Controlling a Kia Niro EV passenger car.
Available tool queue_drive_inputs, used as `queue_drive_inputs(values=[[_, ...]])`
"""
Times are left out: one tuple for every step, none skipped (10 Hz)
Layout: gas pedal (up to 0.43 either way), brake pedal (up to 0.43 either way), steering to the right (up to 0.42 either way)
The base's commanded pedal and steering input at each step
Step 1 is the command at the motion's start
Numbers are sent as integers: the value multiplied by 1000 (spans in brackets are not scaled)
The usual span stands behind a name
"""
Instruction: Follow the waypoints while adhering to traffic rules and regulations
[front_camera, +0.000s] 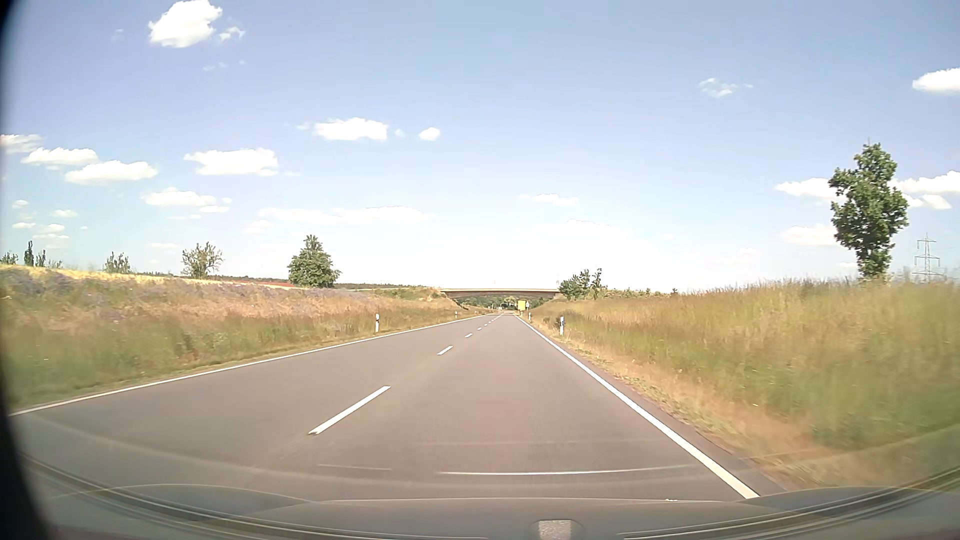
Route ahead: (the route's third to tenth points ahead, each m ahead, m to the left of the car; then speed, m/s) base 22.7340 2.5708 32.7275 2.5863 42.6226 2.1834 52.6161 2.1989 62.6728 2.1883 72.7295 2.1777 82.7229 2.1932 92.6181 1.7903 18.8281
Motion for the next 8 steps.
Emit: queue_drive_inputs(values=[[130,30,1],[130,30,1],[130,30,1],[130,30,1],[130,30,1],[130,30,1],[118,30,1],[87,30,1]])
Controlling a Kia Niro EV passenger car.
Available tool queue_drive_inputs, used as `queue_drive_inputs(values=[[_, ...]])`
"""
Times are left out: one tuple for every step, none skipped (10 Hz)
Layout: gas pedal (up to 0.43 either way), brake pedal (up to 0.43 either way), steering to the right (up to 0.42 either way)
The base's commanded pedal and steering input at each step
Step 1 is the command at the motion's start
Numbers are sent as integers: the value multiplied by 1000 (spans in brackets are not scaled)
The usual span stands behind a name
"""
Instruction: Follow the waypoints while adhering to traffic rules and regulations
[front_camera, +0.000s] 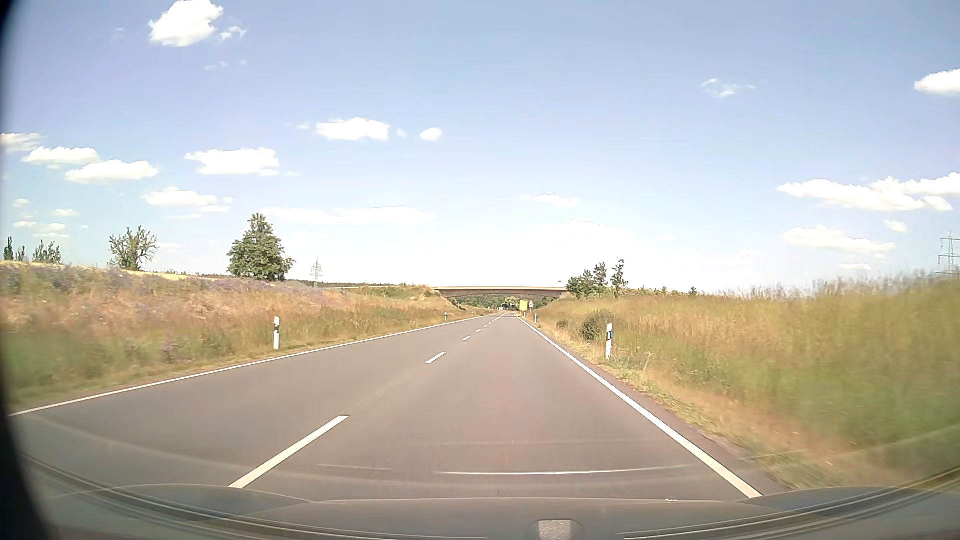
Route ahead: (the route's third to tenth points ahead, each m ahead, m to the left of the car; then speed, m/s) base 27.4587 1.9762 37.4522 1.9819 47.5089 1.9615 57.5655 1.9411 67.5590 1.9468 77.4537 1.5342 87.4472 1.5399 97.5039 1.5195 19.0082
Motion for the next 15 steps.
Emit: queue_drive_inputs(values=[[59,30,1],[8,30,1],[0,30,1],[0,37,1],[0,30,1],[0,30,1],[0,30,1],[0,30,1],[0,30,1],[0,30,1],[0,30,2],[0,30,2],[0,30,1],[0,30,2],[0,30,2]])
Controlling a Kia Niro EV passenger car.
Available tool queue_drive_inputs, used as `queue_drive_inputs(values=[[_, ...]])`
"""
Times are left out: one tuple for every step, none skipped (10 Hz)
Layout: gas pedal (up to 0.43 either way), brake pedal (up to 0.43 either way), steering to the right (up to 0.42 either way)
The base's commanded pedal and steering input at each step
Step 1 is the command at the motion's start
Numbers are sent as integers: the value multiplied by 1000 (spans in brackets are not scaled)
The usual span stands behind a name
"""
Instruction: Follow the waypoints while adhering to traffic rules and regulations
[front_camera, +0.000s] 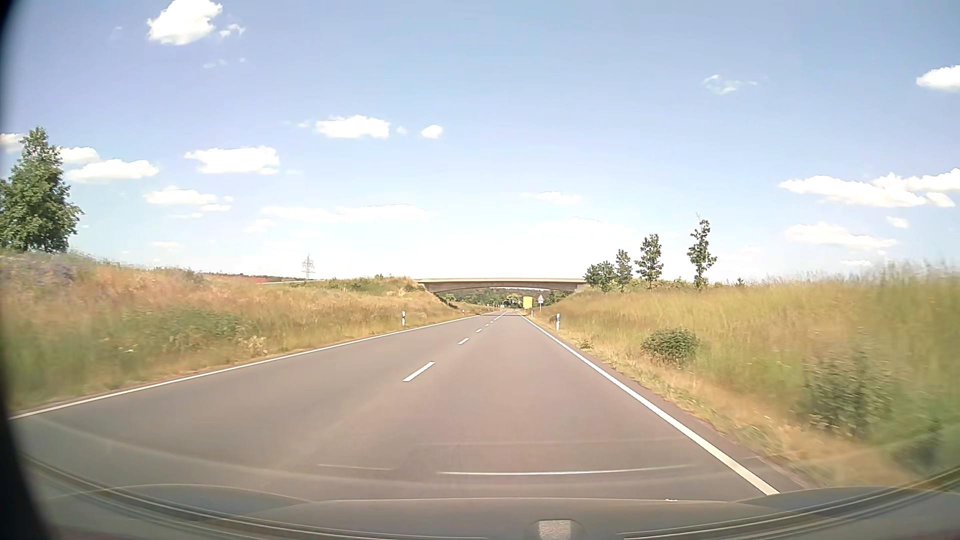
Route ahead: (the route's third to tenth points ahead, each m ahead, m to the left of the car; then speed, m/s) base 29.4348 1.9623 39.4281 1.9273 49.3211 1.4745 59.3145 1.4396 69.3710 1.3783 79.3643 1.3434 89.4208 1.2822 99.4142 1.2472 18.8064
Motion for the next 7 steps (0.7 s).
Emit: queue_drive_inputs(values=[[0,30,2],[0,30,2],[0,30,2],[0,30,2],[0,30,2],[0,30,3],[0,30,3]])
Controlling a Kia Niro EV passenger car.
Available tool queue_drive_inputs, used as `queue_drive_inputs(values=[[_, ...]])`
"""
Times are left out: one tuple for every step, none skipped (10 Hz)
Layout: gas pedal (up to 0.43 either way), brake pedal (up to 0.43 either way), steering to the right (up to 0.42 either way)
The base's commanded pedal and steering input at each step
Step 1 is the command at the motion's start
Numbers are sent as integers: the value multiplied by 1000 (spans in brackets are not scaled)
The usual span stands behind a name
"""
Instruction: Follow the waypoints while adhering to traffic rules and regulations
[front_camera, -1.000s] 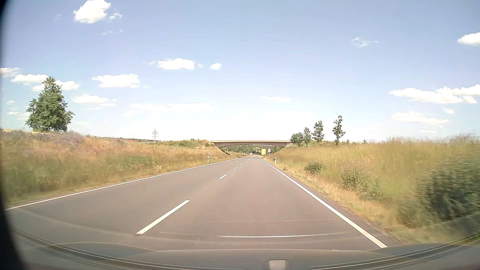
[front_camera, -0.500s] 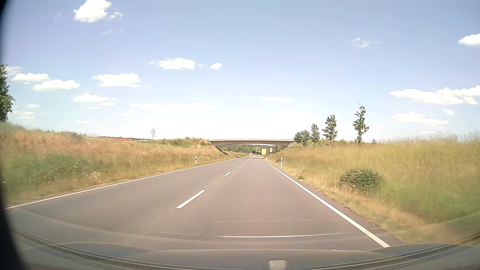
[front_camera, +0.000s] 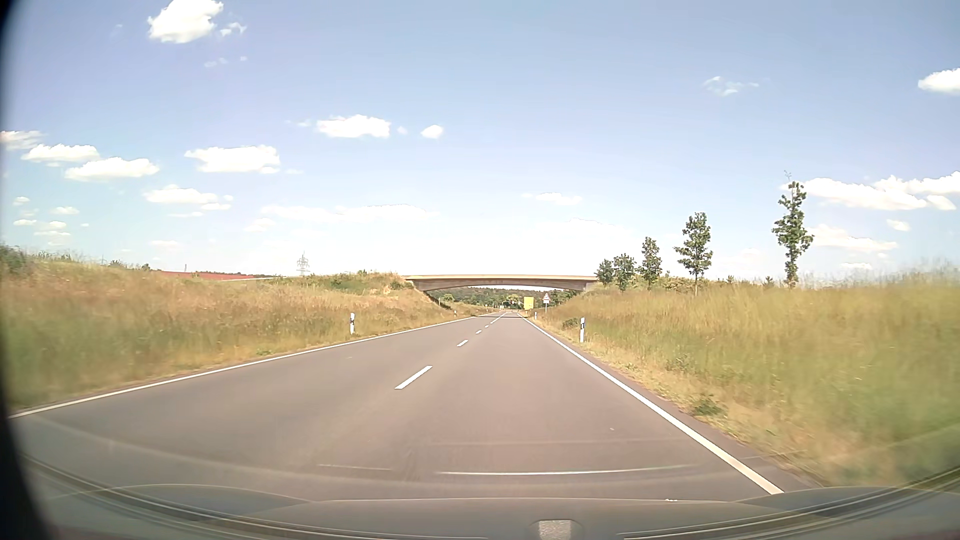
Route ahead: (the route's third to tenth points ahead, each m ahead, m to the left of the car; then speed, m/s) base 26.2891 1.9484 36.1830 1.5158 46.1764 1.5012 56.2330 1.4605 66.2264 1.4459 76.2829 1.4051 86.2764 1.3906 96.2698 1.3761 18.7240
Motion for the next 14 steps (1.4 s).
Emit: queue_drive_inputs(values=[[0,30,3],[0,37,3],[0,30,2],[0,30,2],[0,30,3],[8,30,2],[8,30,2],[20,30,3],[20,30,3],[20,30,2],[28,30,2],[39,30,2],[39,30,2],[39,37,2]])
